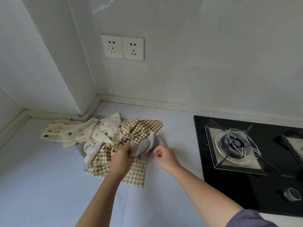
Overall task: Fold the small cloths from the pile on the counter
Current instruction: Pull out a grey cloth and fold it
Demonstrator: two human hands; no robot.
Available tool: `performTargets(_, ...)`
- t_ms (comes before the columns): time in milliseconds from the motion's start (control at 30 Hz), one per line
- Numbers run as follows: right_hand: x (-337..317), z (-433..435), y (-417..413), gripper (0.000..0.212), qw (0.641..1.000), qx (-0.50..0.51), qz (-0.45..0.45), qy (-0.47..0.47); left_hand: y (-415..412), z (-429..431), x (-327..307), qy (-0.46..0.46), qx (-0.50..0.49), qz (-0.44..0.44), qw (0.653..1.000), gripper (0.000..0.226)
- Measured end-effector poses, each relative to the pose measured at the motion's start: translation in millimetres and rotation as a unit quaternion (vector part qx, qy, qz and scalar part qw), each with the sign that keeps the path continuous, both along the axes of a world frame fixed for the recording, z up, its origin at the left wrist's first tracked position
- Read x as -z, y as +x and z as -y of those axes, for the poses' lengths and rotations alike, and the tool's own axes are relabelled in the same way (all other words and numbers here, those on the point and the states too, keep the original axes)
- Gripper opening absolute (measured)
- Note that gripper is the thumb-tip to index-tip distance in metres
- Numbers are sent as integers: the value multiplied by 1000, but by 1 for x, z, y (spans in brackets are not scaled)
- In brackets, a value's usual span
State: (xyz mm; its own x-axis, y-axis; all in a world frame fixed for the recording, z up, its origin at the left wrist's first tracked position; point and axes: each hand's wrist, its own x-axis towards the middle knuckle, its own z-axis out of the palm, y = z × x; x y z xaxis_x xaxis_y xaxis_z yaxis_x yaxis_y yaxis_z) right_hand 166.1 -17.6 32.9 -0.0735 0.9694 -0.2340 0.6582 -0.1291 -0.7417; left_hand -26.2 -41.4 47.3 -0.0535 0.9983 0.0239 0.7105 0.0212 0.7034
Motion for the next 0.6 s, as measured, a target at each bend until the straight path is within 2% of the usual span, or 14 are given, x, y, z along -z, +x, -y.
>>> performTargets(67, -8, 4, 3, 38, 1000, -4, -26, 14, 6, 6, -5, 5, 8, -2, 1000, 43)
performTargets(133, -17, 6, 4, 54, 997, -43, -33, 56, 12, 9, -12, 5, 19, 0, 1000, 37)
performTargets(167, -21, 6, 4, 56, 994, -69, -28, 78, 15, 9, -14, 10, 26, 3, 1000, 34)
performTargets(267, -30, 4, 6, 32, 985, -113, -2, 130, 21, 11, -21, 20, 42, 3, 999, 28)
performTargets(367, -34, 2, 10, 9, 981, -97, 22, 165, 22, 13, -21, 46, 44, 0, 998, 24)
performTargets(467, -37, 3, 12, 9, 984, -94, 12, 150, 20, 15, -21, 69, 54, 1, 996, 17)
performTargets(600, -40, 10, 12, 23, 985, -142, -12, 92, 21, 18, -24, 92, 82, 4, 992, 25)
